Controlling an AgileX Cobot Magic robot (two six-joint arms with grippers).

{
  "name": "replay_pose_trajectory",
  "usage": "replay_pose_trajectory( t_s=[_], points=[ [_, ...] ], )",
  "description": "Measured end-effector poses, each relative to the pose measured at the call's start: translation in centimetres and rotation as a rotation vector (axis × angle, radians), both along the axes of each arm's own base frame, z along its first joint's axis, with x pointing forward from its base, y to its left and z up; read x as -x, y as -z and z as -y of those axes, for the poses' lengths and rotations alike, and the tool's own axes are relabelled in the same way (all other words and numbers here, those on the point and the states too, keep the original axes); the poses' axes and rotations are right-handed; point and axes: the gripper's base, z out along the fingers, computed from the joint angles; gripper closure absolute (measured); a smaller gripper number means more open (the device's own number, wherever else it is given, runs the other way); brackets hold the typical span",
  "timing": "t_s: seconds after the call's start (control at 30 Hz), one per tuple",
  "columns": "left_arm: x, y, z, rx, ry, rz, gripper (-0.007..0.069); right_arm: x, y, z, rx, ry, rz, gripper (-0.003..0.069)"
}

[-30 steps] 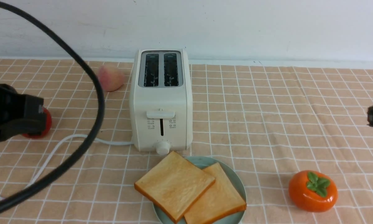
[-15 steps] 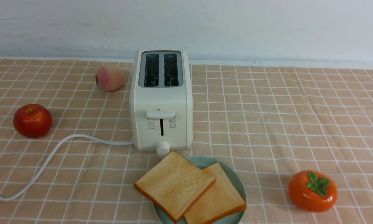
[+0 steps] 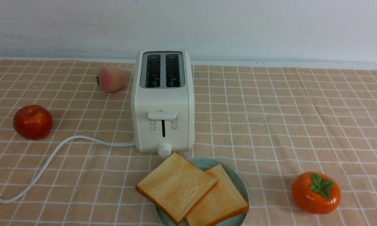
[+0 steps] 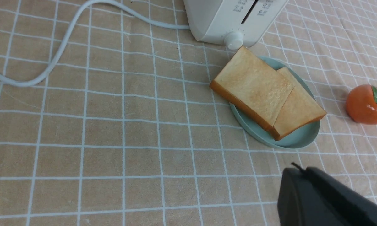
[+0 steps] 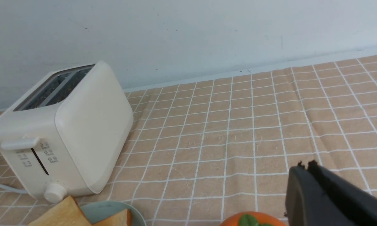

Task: Take toasted bread from bread machine on light coffee tablecloth place on plate.

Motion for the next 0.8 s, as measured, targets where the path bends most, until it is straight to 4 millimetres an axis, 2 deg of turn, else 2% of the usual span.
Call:
replay_pose_trajectory(
  t_s=[0.27,0.37,0.47,0.53,0.6,0.8],
  points=[
    [-0.3,0.1,-0.1,-0.004,-0.009,0.016,0.0638,0.0,0.0,0.0,0.0,0.0,0.0,0.065],
    [-0.8,0.4,-0.3,-0.028,-0.033,0.111,0.0638,0.0,0.0,0.0,0.0,0.0,0.0,0.0644],
    [-1.3,1.4,-0.5,-0.024,-0.076,0.226,0.0638,0.0,0.0,0.0,-0.001,0.0,0.0,0.0641],
    [-1.4,2.6,-0.7,-0.014,-0.117,0.312,0.0638,0.0,0.0,0.0,-0.001,0.0,0.0,0.0638],
    [-1.9,4.6,-0.9,-0.021,-0.175,0.374,0.0638,0.0,0.0,0.0,-0.001,0.0,0.0,0.0636],
    [-3.2,11.4,-1.4,-0.111,-0.255,0.305,0.0638,0.0,0.0,0.0,-0.001,0.0,0.0,0.0636]
  ],
)
